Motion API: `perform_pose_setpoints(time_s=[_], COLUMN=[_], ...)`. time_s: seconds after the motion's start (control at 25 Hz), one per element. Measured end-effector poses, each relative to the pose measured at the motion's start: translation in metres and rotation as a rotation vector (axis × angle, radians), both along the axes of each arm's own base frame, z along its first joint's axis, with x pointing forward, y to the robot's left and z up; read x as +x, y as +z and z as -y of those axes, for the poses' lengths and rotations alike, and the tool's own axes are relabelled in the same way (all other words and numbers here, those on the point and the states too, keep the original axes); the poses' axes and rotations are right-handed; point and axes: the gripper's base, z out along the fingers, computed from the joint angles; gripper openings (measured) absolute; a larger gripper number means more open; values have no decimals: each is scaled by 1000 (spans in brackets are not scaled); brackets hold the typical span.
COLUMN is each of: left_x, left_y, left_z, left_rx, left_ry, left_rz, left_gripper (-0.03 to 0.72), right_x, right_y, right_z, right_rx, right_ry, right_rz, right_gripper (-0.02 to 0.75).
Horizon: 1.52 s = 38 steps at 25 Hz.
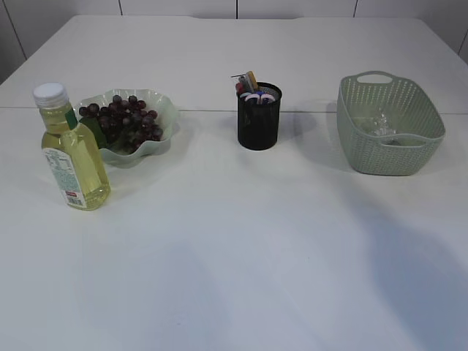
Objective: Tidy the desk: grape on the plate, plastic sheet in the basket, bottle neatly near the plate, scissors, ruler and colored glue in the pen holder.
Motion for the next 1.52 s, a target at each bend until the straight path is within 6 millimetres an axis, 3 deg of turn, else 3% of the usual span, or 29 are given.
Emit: perform_pose_setpoints(time_s=[0.28,0.48,0.6,0.76,0.96,1.28,1.52], left_x=[-24,-44,-54,-68,-102,-151,-157], left_y=[6,10,3,-25,-53,-97,-150], left_z=[-3,-7,-8,-14,-33,-61,-60], left_rx=[-101,-132,-110,-86,-112,-165,-178], left_ry=[-69,-158,-221,-244,-251,-260,-287], left_rz=[11,34,30,-12,52,174,115], left_gripper=[469,434,400,380,375,372,372], right_x=[-53,-97,-119,-145,-182,-266,-325], right_y=[54,94,97,72,43,20,-13], right_z=[-16,-9,0,10,24,67,94], right_rx=[56,89,83,63,24,-56,-58], right_ry=[131,167,171,179,218,239,255], right_rz=[121,216,201,90,-3,88,221], right_gripper=[363,364,364,364,365,365,365])
